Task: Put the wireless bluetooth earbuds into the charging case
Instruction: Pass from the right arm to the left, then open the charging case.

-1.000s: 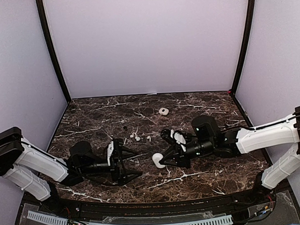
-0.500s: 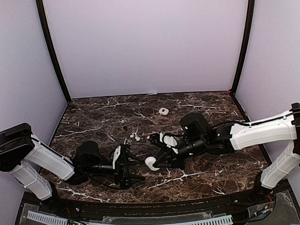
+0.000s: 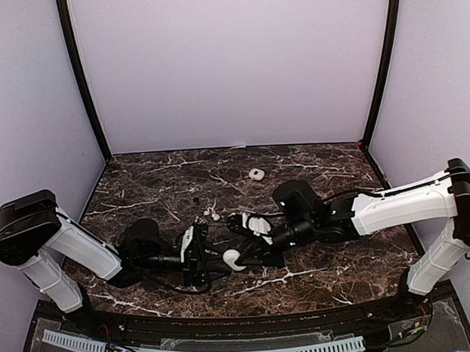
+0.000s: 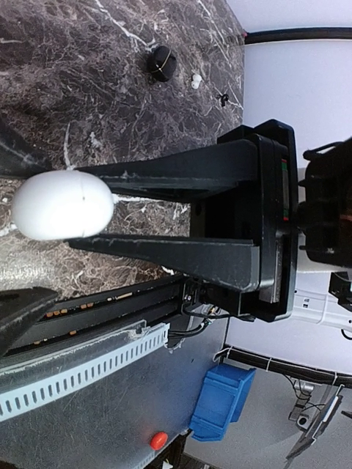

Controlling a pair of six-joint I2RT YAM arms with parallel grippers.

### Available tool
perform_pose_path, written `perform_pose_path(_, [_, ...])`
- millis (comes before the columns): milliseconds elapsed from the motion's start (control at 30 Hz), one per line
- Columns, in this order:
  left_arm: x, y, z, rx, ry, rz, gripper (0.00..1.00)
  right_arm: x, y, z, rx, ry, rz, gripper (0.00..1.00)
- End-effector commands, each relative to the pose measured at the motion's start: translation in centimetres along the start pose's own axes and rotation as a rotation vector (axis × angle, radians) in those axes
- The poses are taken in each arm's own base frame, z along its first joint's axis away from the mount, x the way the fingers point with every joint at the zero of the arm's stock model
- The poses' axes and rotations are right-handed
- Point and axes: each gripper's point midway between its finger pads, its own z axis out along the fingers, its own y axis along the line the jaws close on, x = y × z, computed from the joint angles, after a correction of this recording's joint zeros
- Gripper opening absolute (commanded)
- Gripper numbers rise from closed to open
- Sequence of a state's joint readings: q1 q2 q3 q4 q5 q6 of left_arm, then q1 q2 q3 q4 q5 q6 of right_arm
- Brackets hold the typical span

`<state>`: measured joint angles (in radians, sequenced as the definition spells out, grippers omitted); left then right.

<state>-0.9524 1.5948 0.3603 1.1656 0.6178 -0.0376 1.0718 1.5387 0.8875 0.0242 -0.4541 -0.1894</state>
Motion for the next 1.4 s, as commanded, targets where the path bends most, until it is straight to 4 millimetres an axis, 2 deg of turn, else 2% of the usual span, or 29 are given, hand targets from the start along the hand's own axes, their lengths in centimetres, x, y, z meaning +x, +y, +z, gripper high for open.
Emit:
perform_pose_path(0, [-1.3, -0.2, 0.3, 0.015, -0.039, 0.031, 0.49, -1.6, 0.1, 0.1, 0.002, -0.032, -0.042, 0.17])
perform_pose_path(300, [-1.4, 0.3, 0.7, 0.001, -0.035, 0.026, 0.41, -1.7, 0.5, 0.1, -0.010, -0.034, -0.045, 0.17])
perform_pose_path(500, [-1.3, 0.6, 0.6, -0.015, -0.029, 0.028, 0.24, -1.7, 0.7, 0.0, -0.018, -0.037, -0.053, 0.20])
perform_pose_path(600, [-1.3, 0.6, 0.5, -0.020, -0.027, 0.031, 0.19, -1.5, 0.8, -0.1, -0.019, -0.031, -0.057, 0.30])
perform_pose_path(767, [-1.4, -0.2, 0.2, 0.010, -0.031, 0.046, 0.16, -1.3, 0.3, -0.4, 0.023, -0.025, -0.052, 0.48])
perform_pose_path(833, [-1.5, -0.5, 0.1, 0.028, -0.036, 0.053, 0.16, -1.3, -0.2, -0.6, 0.054, -0.025, -0.045, 0.51])
perform_pose_path(1067, [-1.2, -1.0, -0.2, 0.042, -0.030, 0.059, 0.15, -1.5, -1.8, -2.1, 0.155, -0.043, -0.030, 0.53])
perform_pose_path(1367, [-1.1, -1.0, -0.2, 0.042, -0.033, 0.053, 0.15, -0.7, -3.6, -3.9, 0.235, -0.058, 0.013, 0.51])
